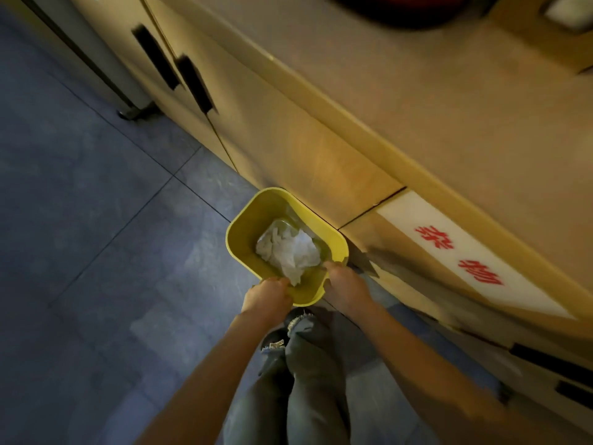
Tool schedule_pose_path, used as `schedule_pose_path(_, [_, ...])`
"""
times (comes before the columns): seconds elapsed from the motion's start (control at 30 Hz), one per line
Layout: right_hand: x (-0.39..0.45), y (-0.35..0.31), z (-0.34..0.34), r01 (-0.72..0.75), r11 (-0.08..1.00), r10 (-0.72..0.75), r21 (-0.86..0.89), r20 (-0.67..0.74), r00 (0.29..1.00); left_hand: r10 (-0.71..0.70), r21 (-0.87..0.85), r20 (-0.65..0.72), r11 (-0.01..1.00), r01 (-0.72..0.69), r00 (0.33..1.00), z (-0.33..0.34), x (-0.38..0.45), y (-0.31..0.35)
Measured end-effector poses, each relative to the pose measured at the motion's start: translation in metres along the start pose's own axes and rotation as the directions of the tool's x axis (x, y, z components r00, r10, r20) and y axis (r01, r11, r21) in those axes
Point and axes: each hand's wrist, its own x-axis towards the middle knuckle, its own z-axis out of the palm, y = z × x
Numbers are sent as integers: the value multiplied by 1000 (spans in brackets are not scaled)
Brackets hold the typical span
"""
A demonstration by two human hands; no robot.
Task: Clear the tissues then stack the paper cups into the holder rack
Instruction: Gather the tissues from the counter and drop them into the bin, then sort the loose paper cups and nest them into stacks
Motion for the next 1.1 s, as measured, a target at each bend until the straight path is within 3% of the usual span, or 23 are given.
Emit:
schedule_pose_path(0.17, [-55,-24,-54,-9,979,49,205,-191,980,48,-81,-56,995,-53,997,-56,-57,25])
schedule_pose_path(0.37, [-145,-57,-145,225,850,42,477,-487,873,248,-8,-186,967,-254,951,-152,-126,105])
schedule_pose_path(0.5, [-219,-54,-212,326,722,181,610,-621,762,468,42,-283,878,-477,837,-206,-170,184])
schedule_pose_path(0.63, [-287,-20,-270,386,649,369,656,-715,594,691,83,-303,705,-704,656,-238,-215,275])
schedule_pose_path(0.73, [-325,15,-307,389,618,499,684,-723,479,794,117,-279,587,-801,540,-244,-235,341])
schedule_pose_path(0.8, [-341,42,-328,406,595,555,694,-720,417,828,127,-253,541,-832,500,-243,-242,379])
schedule_pose_path(0.87, [-350,71,-343,387,584,588,713,-701,404,840,130,-242,525,-841,486,-240,-243,414])
schedule_pose_path(1.0, [-353,120,-363,221,600,598,768,-615,514,838,144,-267,523,-840,476,-226,-228,465])
schedule_pose_path(1.1, [-350,153,-365,126,618,624,776,-582,522,802,126,-265,580,-805,536,-217,-208,491])
